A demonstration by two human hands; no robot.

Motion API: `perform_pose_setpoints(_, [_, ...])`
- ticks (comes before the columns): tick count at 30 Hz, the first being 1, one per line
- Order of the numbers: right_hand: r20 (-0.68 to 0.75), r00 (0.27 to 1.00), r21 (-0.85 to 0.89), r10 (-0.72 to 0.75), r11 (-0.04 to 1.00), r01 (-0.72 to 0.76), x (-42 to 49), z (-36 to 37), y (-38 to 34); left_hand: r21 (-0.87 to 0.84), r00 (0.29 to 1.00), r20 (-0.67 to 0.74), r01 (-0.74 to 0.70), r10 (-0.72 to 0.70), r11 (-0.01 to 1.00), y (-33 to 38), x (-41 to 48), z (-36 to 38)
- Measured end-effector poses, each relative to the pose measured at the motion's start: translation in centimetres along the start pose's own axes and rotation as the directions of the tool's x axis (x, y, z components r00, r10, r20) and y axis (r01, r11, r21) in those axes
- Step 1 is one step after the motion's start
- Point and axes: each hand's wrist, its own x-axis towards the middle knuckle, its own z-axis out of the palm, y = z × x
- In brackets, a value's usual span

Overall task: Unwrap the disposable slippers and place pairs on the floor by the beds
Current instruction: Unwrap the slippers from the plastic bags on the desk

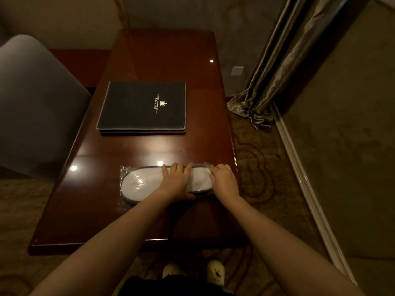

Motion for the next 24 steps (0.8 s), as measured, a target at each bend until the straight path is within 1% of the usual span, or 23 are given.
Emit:
perform_pose_setpoints(6, [-0.035, 0.999, 0.018, -0.007, 1.0, 0.008, 0.1, 0.6, 0.4, 0.031, 1.0, -0.009, 0.022, -0.022, 0.999, 0.5, 0.3, 0.2])
perform_pose_setpoints(12, [-0.049, 0.998, 0.041, -0.029, 0.999, 0.031, 0.8, 0.1, 0.9, 0.016, 1.0, -0.02, 0.014, -0.014, 1.0, 0.4, 0.6, 0.3])
perform_pose_setpoints(14, [-0.075, 0.997, 0.083, -0.026, 0.996, 0.032, 0.8, -0.1, 1.2, 0.01, 0.999, -0.031, 0.01, -0.009, 1.0, 0.3, 0.6, 0.2])
perform_pose_setpoints(15, [-0.106, 0.994, 0.132, -0.002, 0.991, 0.016, 0.7, -0.3, 1.4, 0.0, 0.999, -0.04, 0.009, -0.009, 1.0, 0.2, 0.5, 0.1])
perform_pose_setpoints(17, [-0.162, 0.982, 0.257, 0.1, 0.965, -0.056, 0.7, -0.8, 2.0, -0.026, 0.998, -0.061, 0.007, -0.009, 1.0, 0.0, 0.4, -0.1])
perform_pose_setpoints(18, [-0.158, 0.974, 0.315, 0.159, 0.943, -0.103, 0.7, -0.9, 2.4, -0.039, 0.998, -0.066, 0.001, -0.004, 0.999, -0.1, 0.3, -0.3])
perform_pose_setpoints(21, [-0.033, 0.946, 0.454, 0.322, 0.848, -0.273, 0.7, -0.8, 3.4, -0.059, 0.997, -0.074, -0.035, 0.031, 0.998, -0.2, -0.1, -0.9])
perform_pose_setpoints(24, [0.06, 0.917, 0.524, 0.395, 0.769, -0.366, 0.9, -0.9, 4.1, -0.064, 0.995, -0.102, -0.027, 0.021, 0.998, -0.4, -0.8, -1.4])
